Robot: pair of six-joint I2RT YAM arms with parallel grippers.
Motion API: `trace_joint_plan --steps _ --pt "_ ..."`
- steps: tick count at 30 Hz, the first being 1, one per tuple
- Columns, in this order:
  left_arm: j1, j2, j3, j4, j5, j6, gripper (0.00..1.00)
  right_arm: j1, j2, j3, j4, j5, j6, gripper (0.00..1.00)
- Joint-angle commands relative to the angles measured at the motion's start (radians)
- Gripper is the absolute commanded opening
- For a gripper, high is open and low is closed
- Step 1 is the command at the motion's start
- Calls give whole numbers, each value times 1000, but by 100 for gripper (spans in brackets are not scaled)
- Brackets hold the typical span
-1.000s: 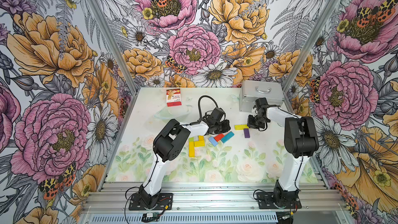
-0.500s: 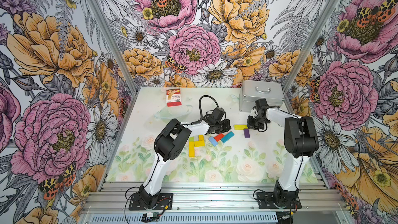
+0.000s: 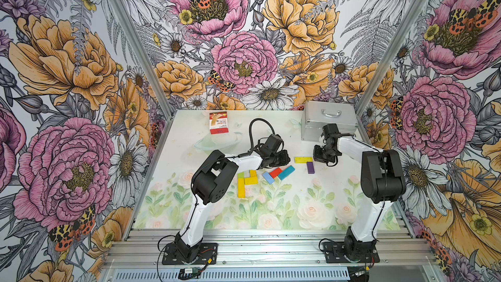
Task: Assemble the letter p with building blocks
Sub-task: Adjust the building block at the center of the board, then pick up the building block from the center of the board.
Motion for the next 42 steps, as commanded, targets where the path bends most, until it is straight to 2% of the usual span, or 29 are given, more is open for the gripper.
trace_joint_plan --steps 1,4,7,8,12,16,19,27,34,42 --pt "0 -114 -32 11 -63 61 33 -4 -128 -11 13 57 23 37" --pt "-6 -174 -79 0 -98 84 43 14 -195 -31 11 17 45 54" --pt "-9 -251 -145 -9 -136 91 47 67 -230 -48 5 -20 56 66" --pt "-9 -277 -168 -12 -148 90 49 88 -240 -54 5 -24 60 67" --pt "12 -415 -275 -28 -180 79 64 220 -236 -51 7 -24 60 68" --pt "62 -521 -389 -41 -154 47 65 322 -190 -25 10 -2 43 72" --pt "89 -630 -479 -41 -183 41 66 382 -147 4 14 13 12 75" --pt "152 -834 -583 -92 -220 20 69 440 -11 70 13 23 -36 77" --pt "166 -881 -615 -116 -230 15 69 489 71 105 13 20 -66 75" --pt "165 -875 -618 -116 -228 15 69 531 82 88 13 16 -73 74"
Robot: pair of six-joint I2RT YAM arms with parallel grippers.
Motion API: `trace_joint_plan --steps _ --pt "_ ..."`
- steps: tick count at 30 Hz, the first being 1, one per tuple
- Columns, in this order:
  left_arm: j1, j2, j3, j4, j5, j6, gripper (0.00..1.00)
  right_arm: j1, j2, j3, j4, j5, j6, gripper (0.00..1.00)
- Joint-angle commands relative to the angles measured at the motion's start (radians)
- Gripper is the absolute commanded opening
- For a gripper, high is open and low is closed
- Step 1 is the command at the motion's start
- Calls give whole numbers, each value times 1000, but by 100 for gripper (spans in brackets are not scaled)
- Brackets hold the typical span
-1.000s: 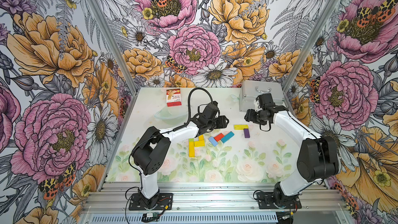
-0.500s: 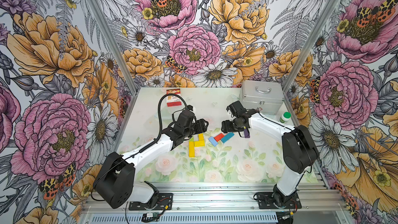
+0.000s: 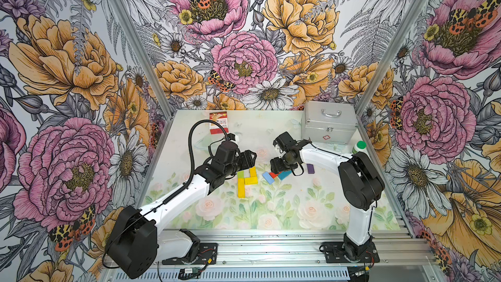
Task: Assemble the letter p with building blocks
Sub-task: Pick up the building block from the center of the board.
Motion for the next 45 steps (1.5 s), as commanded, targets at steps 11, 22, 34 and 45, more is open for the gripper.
trace_joint_plan --steps 11,22,34,45 --pt "8 -9 -23 -4 -22 -1 69 16 50 -1 -13 16 -21 72" --pt "11 -5 -25 -3 -23 1 70 33 76 -1 -34 50 -41 69" --pt "12 16 -18 9 -10 8 70 52 54 25 -45 77 -36 40" --pt "10 41 -21 43 36 22 70 14 -171 19 -57 117 -29 27"
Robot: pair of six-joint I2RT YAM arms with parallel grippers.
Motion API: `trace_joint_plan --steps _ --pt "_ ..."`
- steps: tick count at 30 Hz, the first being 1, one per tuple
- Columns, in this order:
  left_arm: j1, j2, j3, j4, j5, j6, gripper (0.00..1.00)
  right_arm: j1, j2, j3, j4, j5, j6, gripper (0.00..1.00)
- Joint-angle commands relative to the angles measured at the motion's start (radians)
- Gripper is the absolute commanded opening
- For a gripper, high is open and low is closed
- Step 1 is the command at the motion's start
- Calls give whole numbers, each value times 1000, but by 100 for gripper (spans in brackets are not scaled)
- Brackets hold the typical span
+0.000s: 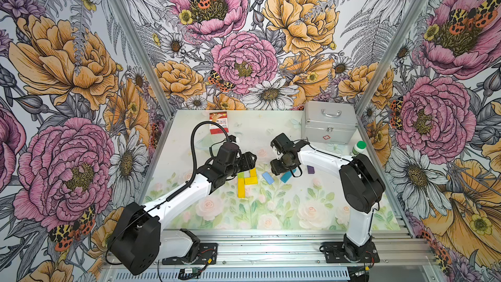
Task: Assemble the letter p with building blocks
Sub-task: Pick up the building block from the center of the board, then place the building block at the center of the board.
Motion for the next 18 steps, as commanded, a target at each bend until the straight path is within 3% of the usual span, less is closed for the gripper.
trace_joint_plan --steps 1,9,18 --pt "8 12 -11 39 32 22 70 -27 -129 -5 -15 25 -2 27" --pt "-18 56 -17 112 92 31 70 -98 -272 -92 -213 63 -152 28" --pt "-83 116 15 166 147 31 70 -103 -301 -208 -239 -16 -230 28"
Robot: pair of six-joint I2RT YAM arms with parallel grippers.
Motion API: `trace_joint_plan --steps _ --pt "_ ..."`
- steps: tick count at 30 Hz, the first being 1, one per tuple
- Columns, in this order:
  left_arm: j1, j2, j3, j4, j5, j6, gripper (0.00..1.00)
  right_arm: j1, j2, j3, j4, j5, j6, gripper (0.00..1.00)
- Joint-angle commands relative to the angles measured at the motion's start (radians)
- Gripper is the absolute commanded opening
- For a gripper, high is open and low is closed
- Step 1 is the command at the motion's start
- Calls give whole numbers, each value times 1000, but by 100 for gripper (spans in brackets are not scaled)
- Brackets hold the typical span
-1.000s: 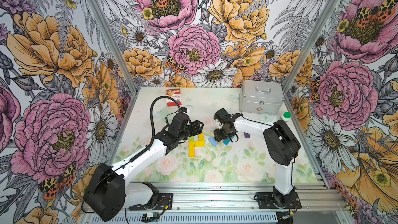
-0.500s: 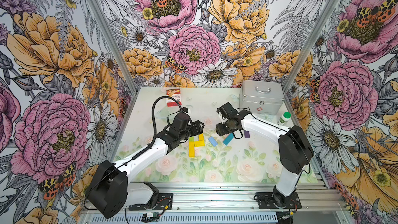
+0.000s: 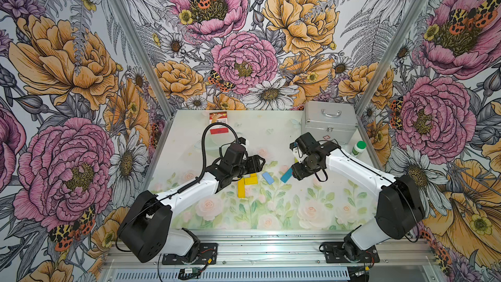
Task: Assemble the letter p with building blocks
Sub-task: Place the building block at the center of the board.
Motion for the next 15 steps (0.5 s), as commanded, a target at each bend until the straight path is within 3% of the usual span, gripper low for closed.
trace_joint_plan --steps 1,15 --pt "-29 11 22 53 43 22 70 5 8 -26 -15 -14 -38 29" --pt "-63 8 16 65 26 4 70 -1 184 -39 75 -16 -112 36"
